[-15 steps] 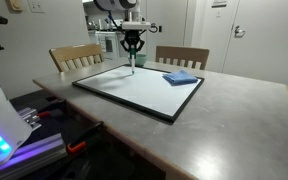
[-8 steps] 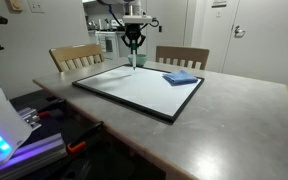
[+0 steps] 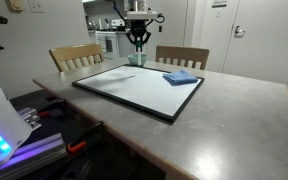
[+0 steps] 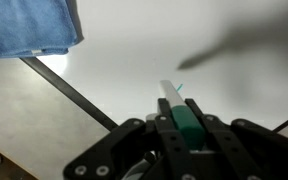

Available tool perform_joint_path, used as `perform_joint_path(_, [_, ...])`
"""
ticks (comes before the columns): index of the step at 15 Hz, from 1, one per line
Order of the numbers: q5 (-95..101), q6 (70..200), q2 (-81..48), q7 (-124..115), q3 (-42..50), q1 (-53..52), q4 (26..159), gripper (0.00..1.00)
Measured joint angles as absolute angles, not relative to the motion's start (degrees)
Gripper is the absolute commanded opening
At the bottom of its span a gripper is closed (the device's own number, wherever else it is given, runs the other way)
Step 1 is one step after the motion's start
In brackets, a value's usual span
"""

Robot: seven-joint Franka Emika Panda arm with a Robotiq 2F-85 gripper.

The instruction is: Take the marker out of the bowl and use it to write on the board

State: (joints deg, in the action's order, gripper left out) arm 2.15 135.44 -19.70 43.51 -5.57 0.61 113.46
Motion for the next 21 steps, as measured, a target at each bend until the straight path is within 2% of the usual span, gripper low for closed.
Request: perform_joint_path(21, [1.71,141.18,-25.44,45.77,-7.37,2.8,111.46,0.05])
